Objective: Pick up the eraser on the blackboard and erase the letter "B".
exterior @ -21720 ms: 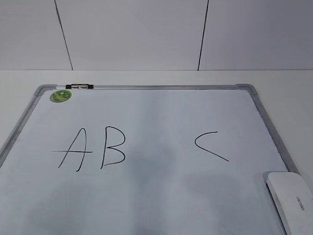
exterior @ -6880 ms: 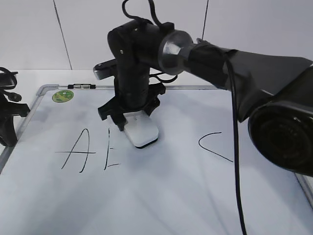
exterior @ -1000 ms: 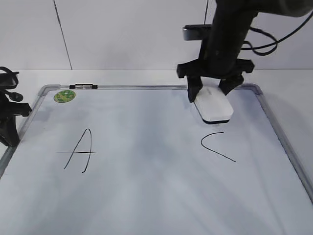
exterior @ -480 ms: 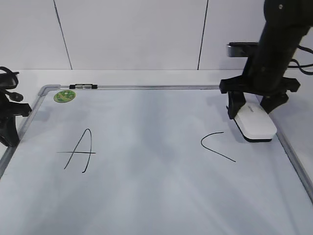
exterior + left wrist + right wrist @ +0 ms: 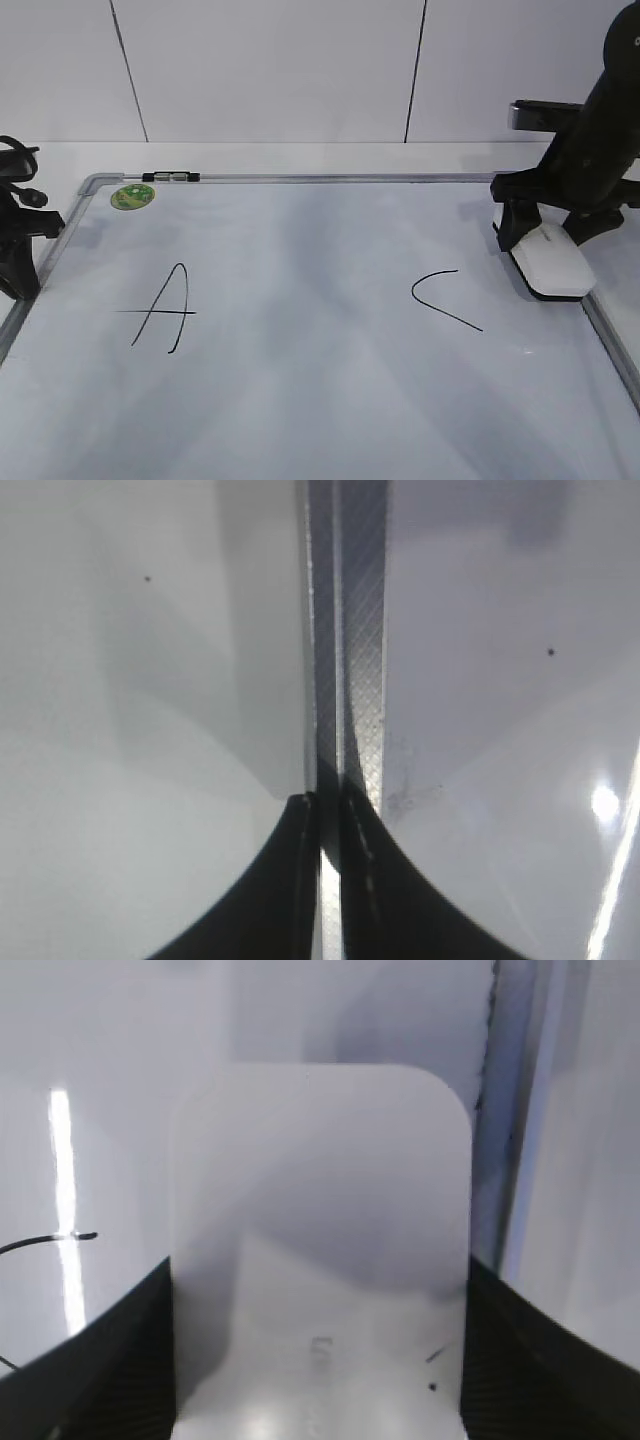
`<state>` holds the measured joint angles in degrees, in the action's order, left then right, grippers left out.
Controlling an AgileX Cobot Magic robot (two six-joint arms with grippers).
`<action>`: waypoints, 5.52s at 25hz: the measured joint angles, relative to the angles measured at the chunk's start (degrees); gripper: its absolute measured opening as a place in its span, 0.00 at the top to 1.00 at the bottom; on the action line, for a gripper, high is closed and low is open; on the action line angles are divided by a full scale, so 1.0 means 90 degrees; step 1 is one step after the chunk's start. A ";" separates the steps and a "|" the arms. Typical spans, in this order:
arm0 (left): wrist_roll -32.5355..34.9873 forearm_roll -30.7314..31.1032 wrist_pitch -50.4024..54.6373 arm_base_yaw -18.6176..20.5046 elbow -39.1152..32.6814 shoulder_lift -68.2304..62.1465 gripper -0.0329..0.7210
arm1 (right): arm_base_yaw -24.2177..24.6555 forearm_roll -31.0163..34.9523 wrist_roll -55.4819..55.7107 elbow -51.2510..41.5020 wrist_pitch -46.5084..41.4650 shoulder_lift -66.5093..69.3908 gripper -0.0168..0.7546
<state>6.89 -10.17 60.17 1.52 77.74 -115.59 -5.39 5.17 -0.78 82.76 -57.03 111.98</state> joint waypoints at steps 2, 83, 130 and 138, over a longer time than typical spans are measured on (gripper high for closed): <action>0.0000 0.0000 0.0000 0.0000 0.0000 0.0000 0.94 | 0.0053 0.0011 -0.0038 0.0000 0.0000 0.0000 0.26; 0.0090 0.0078 0.0987 -0.0012 0.1091 0.0300 0.55 | 0.0129 0.0205 -0.0043 0.1338 -0.1476 -0.1023 0.22; 0.0548 -0.0614 0.1422 -0.0110 -0.4119 1.1283 0.56 | 0.0129 0.0458 -0.0134 -0.5189 -0.1783 -1.2263 0.23; 0.0573 -0.0735 0.1373 -0.0150 -0.5134 1.2782 0.61 | 0.0129 0.0446 -0.0337 -0.5647 -0.1797 -1.2546 0.23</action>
<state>12.05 -16.78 72.52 0.17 31.54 -0.55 -4.24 9.19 -3.81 31.94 -73.20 -0.94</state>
